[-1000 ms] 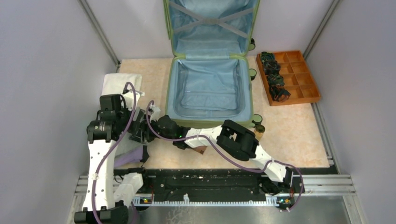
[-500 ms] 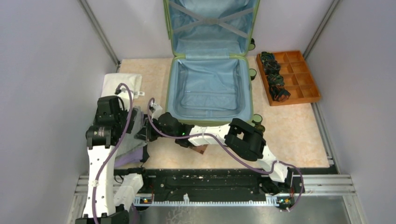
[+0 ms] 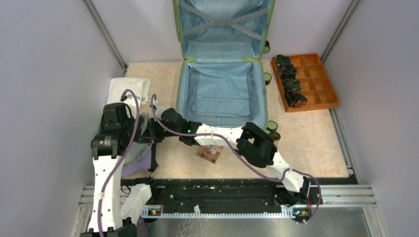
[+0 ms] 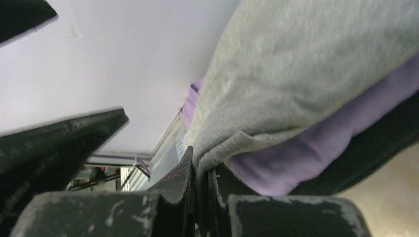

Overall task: Pack the luggage
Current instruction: Pick up the clothes from the corner of the board, then place the clothes in the luggage.

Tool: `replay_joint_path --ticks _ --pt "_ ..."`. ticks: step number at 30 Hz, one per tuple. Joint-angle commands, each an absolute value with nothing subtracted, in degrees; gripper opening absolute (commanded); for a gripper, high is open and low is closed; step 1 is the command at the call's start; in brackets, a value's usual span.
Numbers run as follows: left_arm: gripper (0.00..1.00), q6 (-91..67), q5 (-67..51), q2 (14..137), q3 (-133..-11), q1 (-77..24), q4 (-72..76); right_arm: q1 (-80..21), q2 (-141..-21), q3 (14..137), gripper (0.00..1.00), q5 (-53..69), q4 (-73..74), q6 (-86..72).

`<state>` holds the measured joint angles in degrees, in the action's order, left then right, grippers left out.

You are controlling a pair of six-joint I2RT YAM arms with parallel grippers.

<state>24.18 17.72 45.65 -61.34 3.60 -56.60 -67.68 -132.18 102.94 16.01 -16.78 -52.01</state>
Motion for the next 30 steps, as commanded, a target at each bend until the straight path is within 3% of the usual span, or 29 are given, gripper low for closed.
replay_joint_path --ticks 1,9,20,30 --pt "0.98 20.0 21.3 46.7 -65.6 3.5 -54.1 -64.2 -132.3 117.2 0.00 21.0 -9.9 -49.1" --pt "0.98 17.1 24.2 48.1 -72.1 4.0 -50.5 -52.1 -125.2 138.9 0.00 26.8 5.4 -47.5" --pt "0.98 17.0 14.2 49.4 -68.5 4.0 -52.2 -37.9 -102.6 120.4 0.00 24.2 9.3 -46.4" --pt "0.98 17.8 10.3 50.1 -67.2 4.1 -52.8 -27.6 -101.0 109.8 0.00 26.4 10.0 -46.1"
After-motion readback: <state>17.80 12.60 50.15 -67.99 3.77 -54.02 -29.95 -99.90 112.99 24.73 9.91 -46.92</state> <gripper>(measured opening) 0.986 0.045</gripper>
